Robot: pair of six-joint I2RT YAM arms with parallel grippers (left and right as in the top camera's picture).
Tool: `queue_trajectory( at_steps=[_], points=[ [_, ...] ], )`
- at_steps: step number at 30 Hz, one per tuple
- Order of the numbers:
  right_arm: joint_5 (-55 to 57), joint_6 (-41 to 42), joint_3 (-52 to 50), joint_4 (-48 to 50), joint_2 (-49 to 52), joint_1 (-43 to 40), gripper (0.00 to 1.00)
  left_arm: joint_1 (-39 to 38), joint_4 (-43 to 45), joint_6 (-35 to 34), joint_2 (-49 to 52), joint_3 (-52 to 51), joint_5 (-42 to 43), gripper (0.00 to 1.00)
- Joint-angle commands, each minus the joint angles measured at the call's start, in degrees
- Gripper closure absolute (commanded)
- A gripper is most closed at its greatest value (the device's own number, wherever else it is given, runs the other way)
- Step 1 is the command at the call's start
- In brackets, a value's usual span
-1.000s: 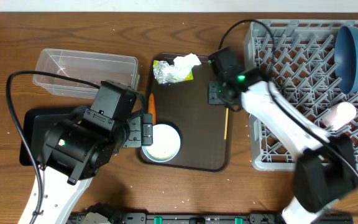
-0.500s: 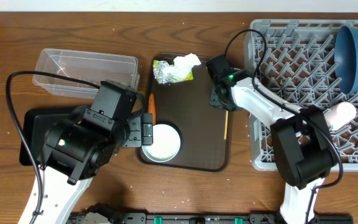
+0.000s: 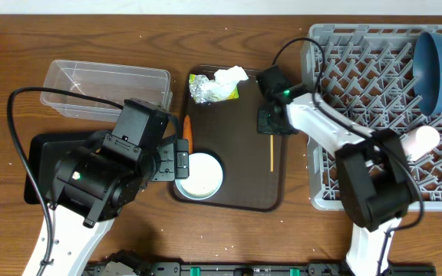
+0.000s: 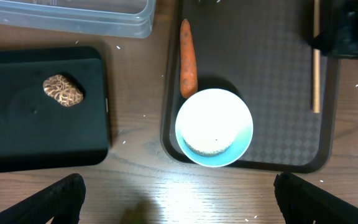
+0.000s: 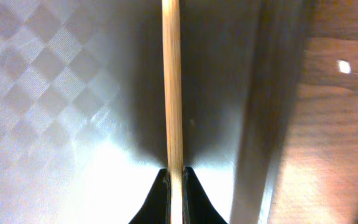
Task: Sort waste into correct bins and load items into the dishwasher rack
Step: 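Lift the chopsticks and stand them in the dish rack, right gripper, then grasp the rim of the light-blue rice bowl with the left gripper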
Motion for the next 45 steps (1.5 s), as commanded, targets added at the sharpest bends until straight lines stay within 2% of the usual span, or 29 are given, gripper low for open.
queue_trajectory(
  at_steps=[1,5,9,14,19,20,22,23,24,33,35,36,38,45],
  points=[
    [-4.2,-7.1,2.5,-0.9,-9.8,-2.8,0.99,0.2,0.0,-0.1,-0.2,-0.2,0.1,0.02],
    [-4.1,-12.5,2.5,-3.7,-19.2,-7.4,0.99,0.2,0.0,-0.2,-0.2,-0.2,0.2,0.02],
    [-4.0,-17.7,2.5,-6.8,-24.4,-13.6,0.99,0.2,0.0,-0.2,-0.2,-0.2,0.1,0.02],
    [-3.5,-24.6,0.9,-9.1,-23.2,-18.5,0.99,0.2,0.0,-0.2,-0.2,-0.2,0.2,0.02],
    [-2.6,-25.2,-1.0,-9.0,-19.7,-18.6,0.99,0.2,0.0,-0.1,0.4,-0.2,0.1,0.02],
    [-2.6,-25.2,-1.0,-9.0,-19.0,-18.3,0.95,0.2,0.0,-0.1,0.8,-0.2,0.1,0.02],
    [-2.6,-25.2,-1.0,-8.9,-18.3,-17.7,0.64,0.2,-0.3,-0.2,1.9,-0.2,0.1,0.02],
    [-2.5,-25.1,-0.9,-8.8,-18.4,-17.5,0.55,0.2,-0.7,-0.2,2.6,-0.2,0.1,0.02],
    [-2.5,-25.0,-0.8,-8.7,-18.8,-17.4,0.52,0.2,-1.1,-0.1,3.5,-0.3,0.0,0.02],
    [-14.6,-18.8,-0.2,-9.4,-29.9,-17.4,0.47,0.2,3.8,-2.7,11.8,-9.4,-0.3,0.02],
    [-14.6,-17.3,-0.2,-9.4,-32.4,-17.4,0.42,0.1,7.2,-0.4,13.5,-12.4,5.4,0.0],
    [-14.6,-16.5,-0.2,-9.4,-33.6,-17.4,0.39,-0.4,10.4,4.0,14.5,-14.4,12.4,0.05],
    [-14.6,-16.5,-0.2,-9.6,-34.8,-17.4,0.38,-1.9,14.0,7.0,15.6,-16.7,16.5,0.08],
    [-14.4,-16.5,-0.2,-11.4,-35.0,-17.4,0.35,-11.1,21.2,7.2,19.1,-21.3,13.2,0.16]
  ],
)
